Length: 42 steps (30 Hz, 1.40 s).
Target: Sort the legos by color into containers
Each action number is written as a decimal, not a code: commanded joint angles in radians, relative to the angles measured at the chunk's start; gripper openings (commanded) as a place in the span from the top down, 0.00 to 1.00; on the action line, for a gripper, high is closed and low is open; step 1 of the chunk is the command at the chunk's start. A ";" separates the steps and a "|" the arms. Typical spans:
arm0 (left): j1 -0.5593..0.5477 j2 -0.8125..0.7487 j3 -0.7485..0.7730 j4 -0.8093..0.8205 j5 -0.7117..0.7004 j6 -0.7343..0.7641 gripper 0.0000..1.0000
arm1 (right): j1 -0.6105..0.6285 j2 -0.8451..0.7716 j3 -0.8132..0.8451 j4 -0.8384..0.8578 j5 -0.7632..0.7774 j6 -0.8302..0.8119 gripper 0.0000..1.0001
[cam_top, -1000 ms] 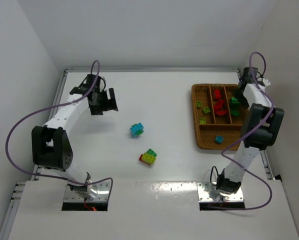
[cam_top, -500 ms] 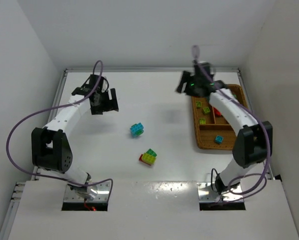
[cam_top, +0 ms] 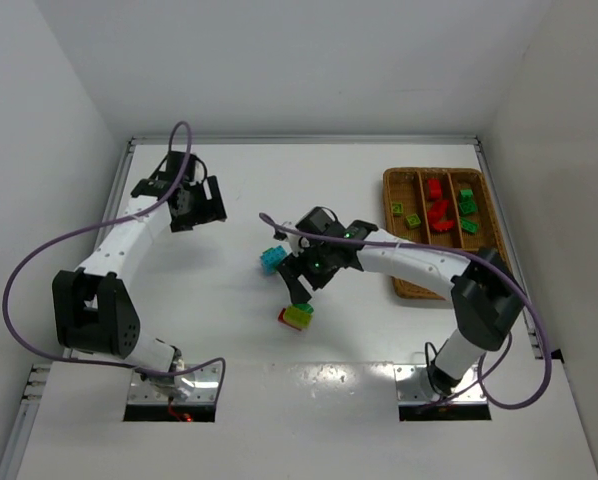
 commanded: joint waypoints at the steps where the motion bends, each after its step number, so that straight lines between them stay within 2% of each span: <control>1: 0.005 -0.038 -0.001 -0.001 0.001 -0.011 0.14 | 0.047 -0.039 -0.020 0.026 -0.059 -0.054 0.22; 5: 0.005 -0.038 -0.001 -0.001 0.001 -0.011 0.14 | 0.116 -0.029 -0.043 0.039 -0.059 -0.055 0.22; 9: 0.005 -0.038 -0.001 -0.001 0.001 -0.011 0.14 | 0.163 -0.001 -0.054 0.062 0.000 -0.020 0.22; 13: 0.005 -0.048 -0.001 -0.001 0.011 -0.011 0.14 | 0.202 0.031 -0.086 0.154 0.098 0.002 0.24; 19: 0.005 -0.048 -0.010 -0.001 0.011 -0.002 0.14 | 0.235 0.051 -0.116 0.233 0.245 0.068 0.39; 26: 0.014 -0.057 -0.010 -0.001 0.011 -0.002 0.14 | 0.263 0.053 -0.107 0.224 0.323 0.088 0.68; 28: 0.014 -0.057 -0.010 -0.001 0.011 0.007 0.14 | 0.239 0.021 -0.107 0.224 0.333 0.097 0.72; 30: 0.014 -0.057 -0.001 -0.001 0.021 0.016 0.14 | 0.209 -0.056 -0.107 0.211 0.310 0.097 0.72; 32: 0.014 -0.057 0.008 -0.001 0.047 0.016 0.14 | 0.128 -0.116 -0.107 0.202 0.282 0.108 0.74; 34: 0.014 -0.057 0.017 -0.001 0.093 0.029 0.14 | 0.052 -0.202 -0.132 0.213 0.212 0.123 0.74; 35: 0.014 -0.057 0.017 -0.001 0.109 0.038 0.14 | -0.031 -0.220 -0.142 0.213 0.178 0.123 0.74; 38: 0.014 -0.057 0.017 0.022 0.181 0.047 0.14 | -0.164 -0.233 -0.130 0.213 0.069 0.133 0.74; 42: -0.031 -0.068 0.027 0.104 0.371 0.084 0.14 | -0.263 -0.222 -0.121 0.243 -0.175 0.162 0.74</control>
